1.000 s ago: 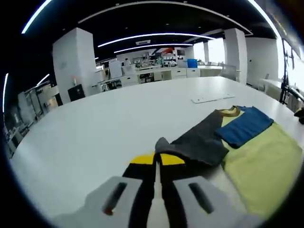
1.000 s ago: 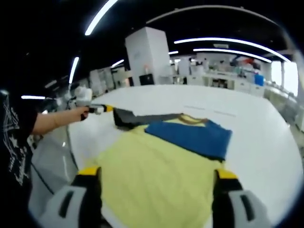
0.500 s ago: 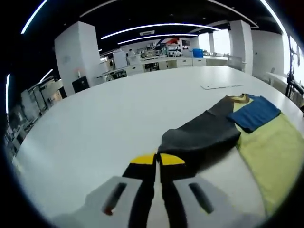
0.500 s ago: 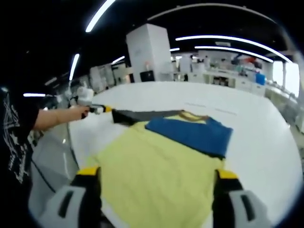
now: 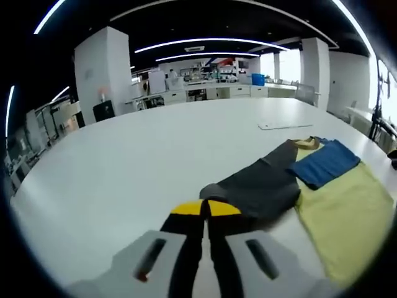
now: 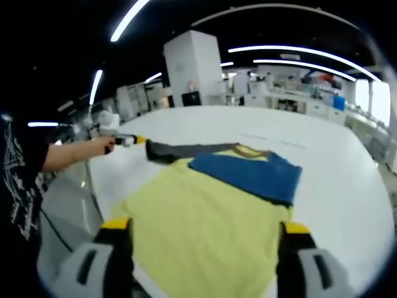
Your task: Fold the garment on the visible template until the final outline fits inside the template.
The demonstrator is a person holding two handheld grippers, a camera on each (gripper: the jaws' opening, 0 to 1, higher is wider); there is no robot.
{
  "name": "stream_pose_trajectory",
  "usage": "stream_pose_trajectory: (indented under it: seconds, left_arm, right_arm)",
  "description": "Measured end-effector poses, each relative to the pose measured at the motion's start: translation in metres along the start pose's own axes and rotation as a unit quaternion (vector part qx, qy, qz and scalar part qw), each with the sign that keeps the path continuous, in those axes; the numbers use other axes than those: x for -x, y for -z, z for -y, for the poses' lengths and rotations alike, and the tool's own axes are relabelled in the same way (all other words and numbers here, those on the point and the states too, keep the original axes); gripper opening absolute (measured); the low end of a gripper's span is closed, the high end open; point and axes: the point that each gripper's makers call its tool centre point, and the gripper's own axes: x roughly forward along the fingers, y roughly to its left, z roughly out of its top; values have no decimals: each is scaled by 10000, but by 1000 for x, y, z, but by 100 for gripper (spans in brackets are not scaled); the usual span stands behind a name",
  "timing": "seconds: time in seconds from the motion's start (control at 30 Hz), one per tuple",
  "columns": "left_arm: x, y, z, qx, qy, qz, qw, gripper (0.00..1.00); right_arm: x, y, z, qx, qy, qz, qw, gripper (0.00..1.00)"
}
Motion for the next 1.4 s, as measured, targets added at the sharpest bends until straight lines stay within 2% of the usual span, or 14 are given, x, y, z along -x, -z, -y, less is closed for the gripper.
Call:
stream_pose_trajectory:
  seconds: [0.17, 0.23, 0.3, 0.37, 0.57, 0.7, 0.8, 0.9, 1.07, 1.23, 1.4]
  left_arm:
    - [2, -12, 43, -426, 417, 139, 9981, 0]
    - [2, -13, 58, -464, 546, 180, 9973, 0]
    - [0, -14, 79, -467, 818, 228, 9953, 0]
    - [-4, -8, 96, -665, 957, 180, 9930, 0]
    - [-6, 9, 136, -862, 1289, 6, 9879, 0]
    - [-9, 21, 144, -947, 1351, -108, 9862, 0]
    - [-6, 22, 144, -858, 1329, -142, 9873, 0]
    - [-5, 19, 132, -603, 1178, -86, 9912, 0]
    - [-3, 11, 96, -264, 769, 89, 9967, 16]
    - [5, 14, 56, -415, 347, 11, 9985, 25]
    - [13, 22, 29, -641, 144, -49, 9978, 31]
  right_arm:
    - [0, 2, -2, -4, -6, -18, 10000, 97]
    - [0, 3, -3, -11, -9, -37, 10000, 97]
    - [-1, 4, -3, -15, -12, -53, 10000, 97]
    - [-1, 4, -4, -12, -18, -52, 10000, 97]
    - [0, 3, -3, -21, 11, -43, 10000, 97]
    - [2, 5, -3, -39, 40, -73, 10000, 96]
    - [3, 5, -2, -51, 37, -65, 10000, 97]
    - [3, 6, -2, -55, 34, -66, 10000, 97]
    - [1, 6, -4, -29, 1, -84, 10000, 97]
    - [-1, 6, -5, -22, -63, -91, 9999, 97]
    - [-2, 7, -5, -22, -73, -105, 9999, 98]
